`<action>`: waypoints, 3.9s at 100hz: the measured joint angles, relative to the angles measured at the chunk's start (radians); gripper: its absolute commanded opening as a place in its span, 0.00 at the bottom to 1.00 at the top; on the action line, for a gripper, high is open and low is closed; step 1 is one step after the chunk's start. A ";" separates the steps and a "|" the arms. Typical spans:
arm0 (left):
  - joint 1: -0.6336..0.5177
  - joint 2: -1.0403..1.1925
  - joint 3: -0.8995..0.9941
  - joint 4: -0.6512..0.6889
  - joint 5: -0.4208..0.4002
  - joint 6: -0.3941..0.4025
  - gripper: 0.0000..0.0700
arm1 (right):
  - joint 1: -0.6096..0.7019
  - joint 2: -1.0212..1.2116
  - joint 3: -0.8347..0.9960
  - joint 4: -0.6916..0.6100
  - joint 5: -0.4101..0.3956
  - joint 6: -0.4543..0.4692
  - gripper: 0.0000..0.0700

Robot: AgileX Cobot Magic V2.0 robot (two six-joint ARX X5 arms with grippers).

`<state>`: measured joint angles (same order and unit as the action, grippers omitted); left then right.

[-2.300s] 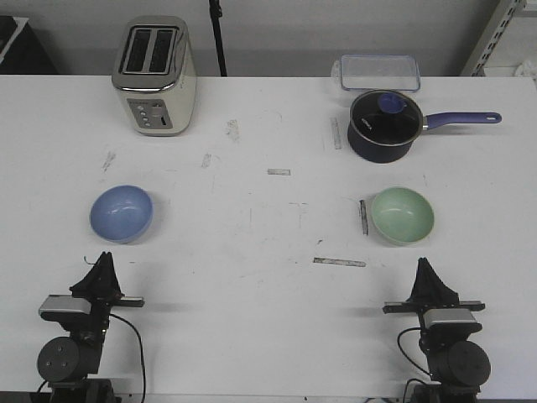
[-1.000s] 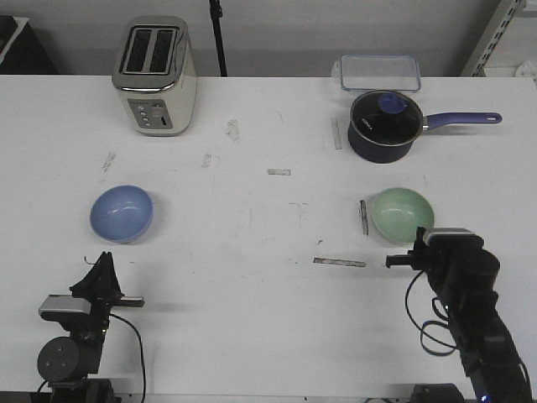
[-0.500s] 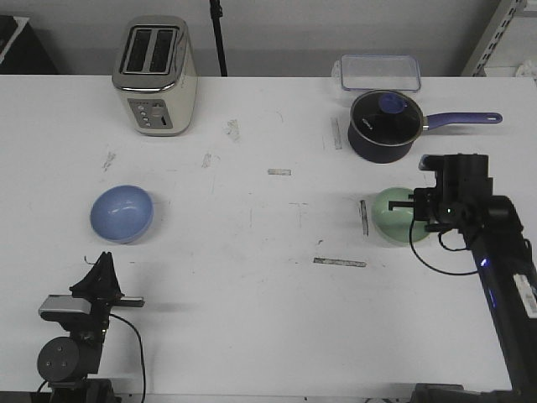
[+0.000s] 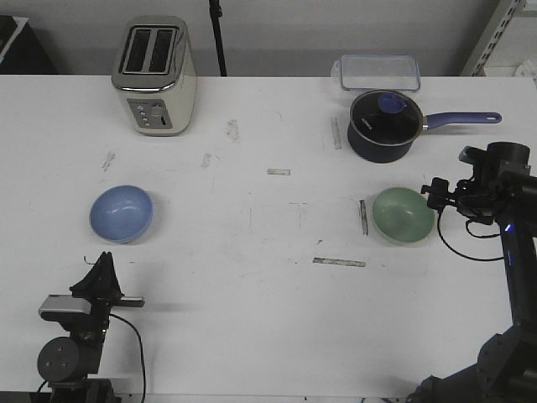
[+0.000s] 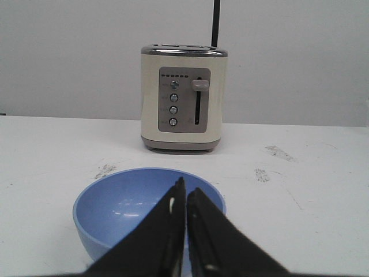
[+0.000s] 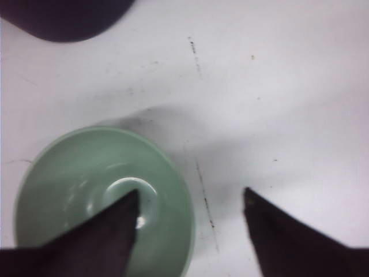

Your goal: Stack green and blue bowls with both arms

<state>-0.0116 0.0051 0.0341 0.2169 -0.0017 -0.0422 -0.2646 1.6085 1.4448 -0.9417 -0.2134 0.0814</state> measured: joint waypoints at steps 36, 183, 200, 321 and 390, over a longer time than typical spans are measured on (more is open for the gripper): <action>0.000 0.000 0.000 0.000 0.000 0.000 0.00 | 0.000 0.042 -0.126 0.081 -0.001 -0.021 0.68; 0.000 0.000 0.000 0.000 0.000 0.000 0.00 | 0.741 -0.003 -0.186 0.292 0.058 0.430 0.01; 0.000 0.000 0.000 0.000 0.000 0.000 0.00 | 0.832 0.030 -0.186 0.361 0.119 0.542 0.01; 0.000 0.000 0.000 0.000 0.000 0.000 0.00 | 0.838 0.023 -0.186 0.361 0.264 0.525 0.68; 0.000 0.000 0.000 0.000 0.000 0.000 0.00 | 0.522 -0.476 -0.615 0.985 0.229 -0.072 0.01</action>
<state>-0.0116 0.0051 0.0341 0.2169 -0.0017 -0.0422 0.2577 1.1320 0.8299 0.0429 0.0158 0.0097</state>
